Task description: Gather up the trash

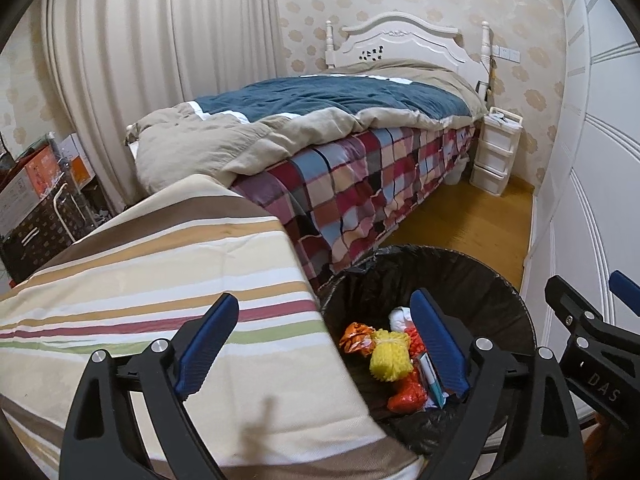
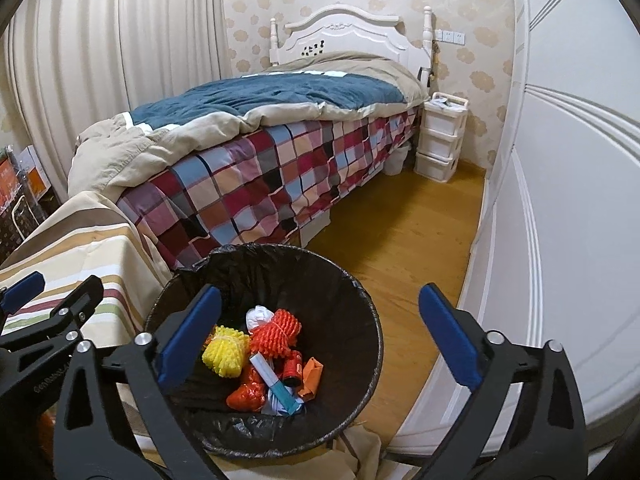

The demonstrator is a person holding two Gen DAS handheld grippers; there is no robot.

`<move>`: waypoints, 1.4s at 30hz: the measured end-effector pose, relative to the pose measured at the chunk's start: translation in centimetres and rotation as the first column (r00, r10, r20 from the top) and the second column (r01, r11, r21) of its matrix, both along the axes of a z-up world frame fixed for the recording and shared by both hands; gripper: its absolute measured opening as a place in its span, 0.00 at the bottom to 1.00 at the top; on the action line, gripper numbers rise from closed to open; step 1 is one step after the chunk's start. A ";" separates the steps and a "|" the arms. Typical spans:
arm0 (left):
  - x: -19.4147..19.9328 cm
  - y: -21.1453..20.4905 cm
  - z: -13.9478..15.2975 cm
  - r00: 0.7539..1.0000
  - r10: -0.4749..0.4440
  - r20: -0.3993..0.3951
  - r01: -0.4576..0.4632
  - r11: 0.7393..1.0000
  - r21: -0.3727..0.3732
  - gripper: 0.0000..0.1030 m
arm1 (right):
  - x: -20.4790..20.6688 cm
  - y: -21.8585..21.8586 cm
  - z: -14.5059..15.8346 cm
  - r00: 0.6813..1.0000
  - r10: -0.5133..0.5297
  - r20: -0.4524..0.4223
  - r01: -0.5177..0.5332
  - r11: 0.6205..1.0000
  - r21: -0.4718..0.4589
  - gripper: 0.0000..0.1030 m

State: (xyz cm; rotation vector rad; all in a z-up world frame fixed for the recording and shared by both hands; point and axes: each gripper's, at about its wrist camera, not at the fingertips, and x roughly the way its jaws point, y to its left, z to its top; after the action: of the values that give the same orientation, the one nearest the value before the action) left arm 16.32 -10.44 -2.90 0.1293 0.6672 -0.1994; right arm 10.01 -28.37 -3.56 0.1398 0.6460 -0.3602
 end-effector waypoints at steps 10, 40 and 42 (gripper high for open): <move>-3.3 2.9 1.3 1.000 0.022 0.018 -0.022 1.000 -0.007 0.86 | -3.0 2.8 1.4 1.000 0.023 0.014 -0.022 0.999 -0.042 0.95; -13.6 10.0 3.9 0.990 0.111 0.087 -0.107 0.993 -0.048 0.87 | -12.4 9.3 4.4 0.983 0.173 0.067 -0.174 0.985 0.015 0.95; -14.0 10.3 3.9 0.990 0.112 0.086 -0.108 0.993 -0.054 0.87 | -12.7 9.5 4.4 0.982 0.177 0.069 -0.178 0.984 0.012 0.95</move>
State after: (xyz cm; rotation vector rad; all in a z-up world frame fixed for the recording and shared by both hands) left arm 2.35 -0.16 1.05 0.0536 0.5789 -0.1033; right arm -2.73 -18.89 0.88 0.1103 0.5904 -0.1765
